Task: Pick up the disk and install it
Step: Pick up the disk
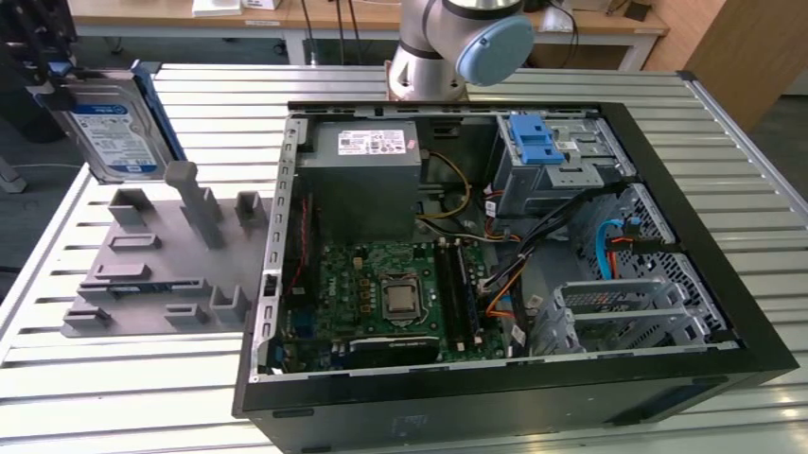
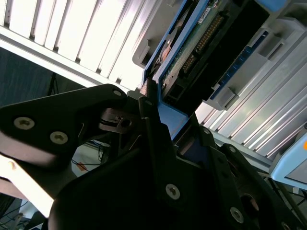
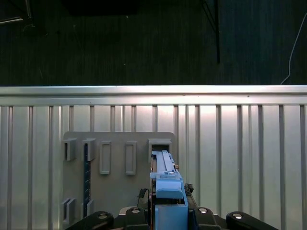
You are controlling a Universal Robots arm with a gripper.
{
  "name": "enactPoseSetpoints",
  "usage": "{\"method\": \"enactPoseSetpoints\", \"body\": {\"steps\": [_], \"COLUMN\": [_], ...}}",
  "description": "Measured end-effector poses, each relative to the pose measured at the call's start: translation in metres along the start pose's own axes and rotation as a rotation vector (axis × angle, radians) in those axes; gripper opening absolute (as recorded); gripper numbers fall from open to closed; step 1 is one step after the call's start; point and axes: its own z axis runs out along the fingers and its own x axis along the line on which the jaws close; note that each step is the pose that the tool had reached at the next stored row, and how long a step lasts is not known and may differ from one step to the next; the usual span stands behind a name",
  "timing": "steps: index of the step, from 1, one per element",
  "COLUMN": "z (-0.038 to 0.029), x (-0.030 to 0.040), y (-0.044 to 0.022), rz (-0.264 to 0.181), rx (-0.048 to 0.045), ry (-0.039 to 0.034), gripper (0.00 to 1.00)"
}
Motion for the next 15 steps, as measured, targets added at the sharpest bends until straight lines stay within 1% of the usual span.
{"method": "enactPoseSetpoints", "body": {"steps": [15], "z": [-0.0043], "x": [0.0000], "y": [0.0001], "rz": [0.000], "rx": [0.0001], "ry": [0.0000], "gripper": [0.36]}}
